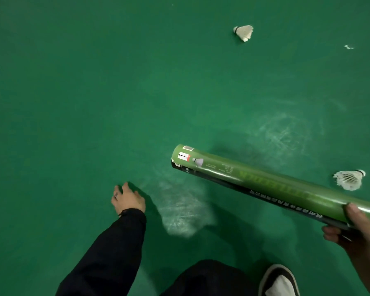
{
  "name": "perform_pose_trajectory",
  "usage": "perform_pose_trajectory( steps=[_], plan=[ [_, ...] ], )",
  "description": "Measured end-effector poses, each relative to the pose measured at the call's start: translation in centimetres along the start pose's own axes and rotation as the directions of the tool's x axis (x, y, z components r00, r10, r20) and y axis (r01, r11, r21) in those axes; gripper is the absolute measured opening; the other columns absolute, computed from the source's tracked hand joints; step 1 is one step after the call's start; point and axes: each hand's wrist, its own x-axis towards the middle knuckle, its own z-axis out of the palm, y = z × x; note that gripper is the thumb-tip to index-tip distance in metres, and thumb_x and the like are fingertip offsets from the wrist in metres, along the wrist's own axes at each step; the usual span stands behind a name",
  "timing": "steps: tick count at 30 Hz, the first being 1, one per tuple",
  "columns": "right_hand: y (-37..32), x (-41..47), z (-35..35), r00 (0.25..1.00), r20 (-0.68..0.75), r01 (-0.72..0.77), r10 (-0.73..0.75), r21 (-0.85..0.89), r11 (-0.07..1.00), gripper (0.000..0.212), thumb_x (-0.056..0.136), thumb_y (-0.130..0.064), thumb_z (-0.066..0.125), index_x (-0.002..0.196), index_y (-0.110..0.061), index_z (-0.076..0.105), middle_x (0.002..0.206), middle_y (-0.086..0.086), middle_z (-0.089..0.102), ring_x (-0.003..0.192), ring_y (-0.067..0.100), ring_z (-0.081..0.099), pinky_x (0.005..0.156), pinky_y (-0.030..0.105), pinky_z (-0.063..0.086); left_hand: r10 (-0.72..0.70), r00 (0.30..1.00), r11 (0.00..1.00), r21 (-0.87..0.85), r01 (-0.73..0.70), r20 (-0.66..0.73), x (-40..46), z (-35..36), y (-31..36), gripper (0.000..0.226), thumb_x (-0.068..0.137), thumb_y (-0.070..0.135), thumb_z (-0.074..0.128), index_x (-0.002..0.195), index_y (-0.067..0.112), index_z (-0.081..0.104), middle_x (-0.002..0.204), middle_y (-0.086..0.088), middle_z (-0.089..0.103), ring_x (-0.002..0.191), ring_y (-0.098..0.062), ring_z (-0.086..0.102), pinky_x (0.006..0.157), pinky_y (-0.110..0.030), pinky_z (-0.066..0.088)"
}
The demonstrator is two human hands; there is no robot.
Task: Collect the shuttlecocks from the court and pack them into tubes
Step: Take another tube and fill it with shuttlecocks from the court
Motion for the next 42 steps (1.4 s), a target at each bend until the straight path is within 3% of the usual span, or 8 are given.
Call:
perform_pose_trajectory(
  steps=[8, 11, 15, 20, 24, 28, 36, 42],
  plan=[
    [0.4, -0.2, 3.8, 0.999, -0.029, -0.021, 0.022, 0.055, 0.998, 0.017, 0.104, -0.017, 0.049, 0.099, -0.013, 0.065, 0.067, 0.005, 0.073, 0.048, 0.015, 0.065, 0.046, 0.023, 0.056, -0.102, 0.982, 0.858, -0.513, 0.005, -0.160, -2.2, -1.1, -1.2, 0.033, 0.101, 0.002, 0.047, 0.130, -0.001, 0.063, 0.139, -0.029, 0.051, 0.120, -0.048, 0.059, 0.111, -0.056, 0.045],
    [0.1, -0.3, 3.6, 0.998, 0.005, -0.064, 0.064, 0.109, 0.992, 0.021, 0.094, -0.031, 0.064, 0.103, -0.012, 0.062, 0.066, 0.007, 0.074, 0.047, 0.016, 0.065, 0.046, 0.023, 0.056, 0.162, 0.986, 0.953, -0.265, -0.150, 0.028, -3.9, -1.0, -1.0, 0.044, 0.105, 0.030, 0.053, 0.145, 0.011, 0.054, 0.153, -0.022, 0.041, 0.139, -0.042, 0.043, 0.119, -0.056, 0.033],
    [-0.1, -0.9, 3.4, 0.996, -0.006, -0.093, 0.094, 0.060, 0.994, 0.095, 0.026, -0.064, 0.096, 0.099, -0.012, 0.065, 0.071, 0.015, 0.075, 0.049, 0.019, 0.066, 0.048, 0.027, 0.058, 0.354, 0.891, 0.915, 0.092, -0.393, 0.286, -6.2, 0.9, -1.1, 0.067, 0.098, 0.053, 0.060, 0.157, 0.032, 0.036, 0.168, -0.007, 0.022, 0.153, -0.035, 0.016, 0.124, -0.050, 0.022],
    [0.6, -1.6, 3.6, 0.999, -0.008, -0.053, 0.054, 0.085, 0.995, 0.045, 0.069, -0.038, 0.076, 0.098, -0.006, 0.063, 0.068, 0.016, 0.073, 0.047, 0.018, 0.064, 0.049, 0.026, 0.059, 0.395, 0.886, 0.904, 0.070, -0.422, 0.242, -6.8, 0.9, -0.5, 0.060, 0.098, 0.020, 0.064, 0.153, 0.028, 0.041, 0.155, -0.012, 0.037, 0.139, -0.035, 0.035, 0.119, -0.044, 0.034],
    [1.5, -1.4, 2.5, 0.999, -0.038, -0.011, 0.016, 0.126, 0.992, 0.015, 0.103, -0.016, 0.049, 0.099, -0.009, 0.062, 0.068, 0.007, 0.075, 0.049, 0.017, 0.066, 0.045, 0.024, 0.056, 0.203, 0.962, 0.699, -0.715, -0.012, 0.182, -7.5, -4.2, 2.8, 0.036, 0.106, 0.032, 0.051, 0.141, 0.025, 0.055, 0.144, -0.009, 0.053, 0.129, -0.027, 0.054, 0.109, -0.046, 0.048],
    [1.7, -0.7, 2.1, 0.997, -0.079, -0.001, 0.016, 0.185, 0.983, 0.017, 0.090, -0.024, 0.057, 0.100, -0.010, 0.061, 0.071, 0.002, 0.075, 0.048, 0.017, 0.066, 0.044, 0.025, 0.056, 0.378, 0.907, 0.351, -0.936, 0.044, 0.184, -9.2, -9.8, 6.8, 0.037, 0.104, 0.042, 0.044, 0.125, 0.029, 0.073, 0.134, -0.008, 0.061, 0.112, -0.022, 0.056, 0.087, -0.033, 0.049],
    [1.2, -1.7, 2.2, 0.997, -0.008, -0.077, 0.082, 0.251, 0.965, 0.043, 0.101, -0.016, 0.051, 0.069, -0.020, 0.080, 0.067, 0.004, 0.073, 0.047, 0.019, 0.067, 0.043, 0.027, 0.056, 0.584, 0.799, 0.331, -0.941, -0.073, 0.144, -11.9, -11.4, 8.9, 0.051, 0.093, 0.058, 0.059, 0.139, 0.034, 0.062, 0.144, 0.001, 0.063, 0.136, -0.016, 0.057, 0.121, -0.048, 0.037],
    [0.9, -2.0, 3.0, 0.997, 0.042, -0.068, 0.058, 0.328, 0.942, 0.029, 0.049, -0.043, 0.077, 0.070, -0.023, 0.081, 0.063, 0.008, 0.069, 0.043, 0.020, 0.062, 0.040, 0.027, 0.052, 0.662, 0.740, 0.341, -0.830, -0.442, -0.122, -13.3, -12.4, 9.3, 0.049, 0.098, 0.057, 0.044, 0.141, 0.037, 0.054, 0.147, 0.005, 0.056, 0.138, -0.001, 0.050, 0.116, -0.025, 0.038]
  ],
)
